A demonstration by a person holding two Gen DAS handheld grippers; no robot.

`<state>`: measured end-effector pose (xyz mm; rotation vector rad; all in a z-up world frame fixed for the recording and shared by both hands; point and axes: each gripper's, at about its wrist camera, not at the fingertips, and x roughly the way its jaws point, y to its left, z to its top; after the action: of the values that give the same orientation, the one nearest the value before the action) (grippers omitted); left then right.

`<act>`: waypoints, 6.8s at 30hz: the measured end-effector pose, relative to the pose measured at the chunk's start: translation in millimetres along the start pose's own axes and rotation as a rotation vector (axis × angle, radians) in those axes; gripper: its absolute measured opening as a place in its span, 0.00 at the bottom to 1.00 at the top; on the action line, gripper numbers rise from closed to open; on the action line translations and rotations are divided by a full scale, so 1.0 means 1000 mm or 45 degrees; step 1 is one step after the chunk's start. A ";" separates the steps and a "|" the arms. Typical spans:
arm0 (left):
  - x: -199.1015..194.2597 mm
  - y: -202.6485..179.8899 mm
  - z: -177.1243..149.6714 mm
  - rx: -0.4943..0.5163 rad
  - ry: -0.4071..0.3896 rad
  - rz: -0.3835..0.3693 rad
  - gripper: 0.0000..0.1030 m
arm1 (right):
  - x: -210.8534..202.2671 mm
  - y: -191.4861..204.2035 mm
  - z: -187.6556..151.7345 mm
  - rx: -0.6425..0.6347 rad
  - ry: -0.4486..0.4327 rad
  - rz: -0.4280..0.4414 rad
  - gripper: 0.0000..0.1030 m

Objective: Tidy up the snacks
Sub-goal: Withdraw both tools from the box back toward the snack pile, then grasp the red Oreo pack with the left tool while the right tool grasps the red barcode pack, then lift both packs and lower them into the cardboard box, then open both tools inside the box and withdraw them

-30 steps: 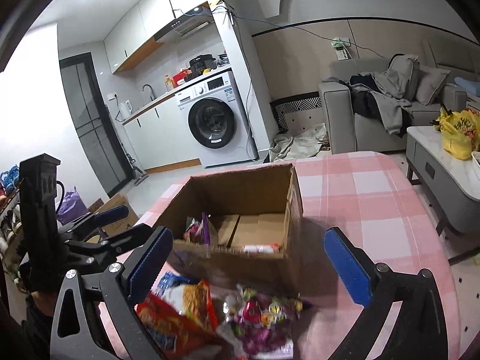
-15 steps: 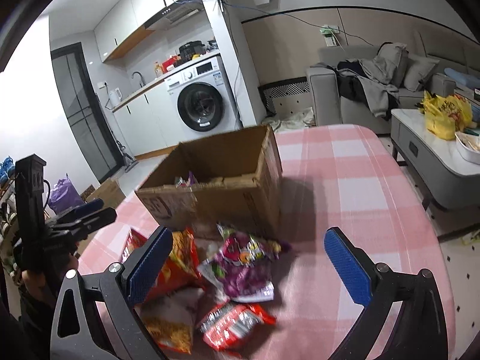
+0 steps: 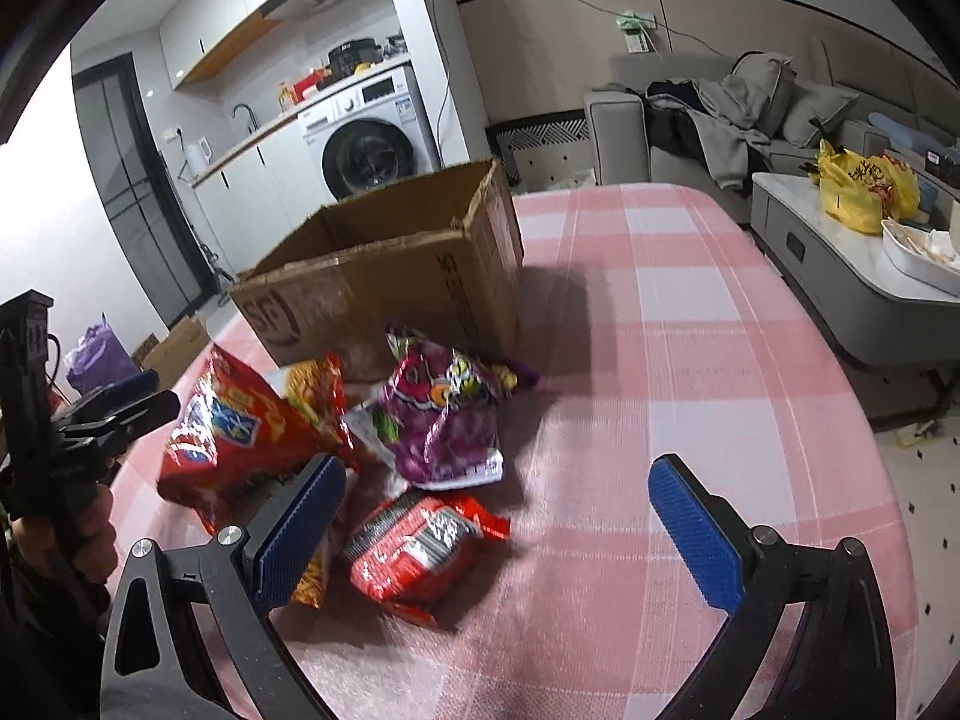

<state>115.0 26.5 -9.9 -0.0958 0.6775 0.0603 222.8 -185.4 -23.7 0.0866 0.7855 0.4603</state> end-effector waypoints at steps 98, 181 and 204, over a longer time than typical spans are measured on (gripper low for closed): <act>0.025 0.002 -0.017 0.082 0.183 -0.130 0.39 | -0.002 0.032 -0.025 -0.330 0.183 0.000 0.45; 0.166 -0.054 0.162 0.051 0.068 -0.070 0.40 | 0.098 0.057 0.148 -0.103 -0.062 0.180 0.45; 0.155 -0.053 0.155 0.028 0.058 -0.095 0.80 | 0.071 0.054 0.144 -0.133 -0.130 0.184 0.94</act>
<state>336.4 -5.5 16.5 -0.1012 0.7197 -0.0210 347.2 -93.4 44.4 0.0692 0.6559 0.6286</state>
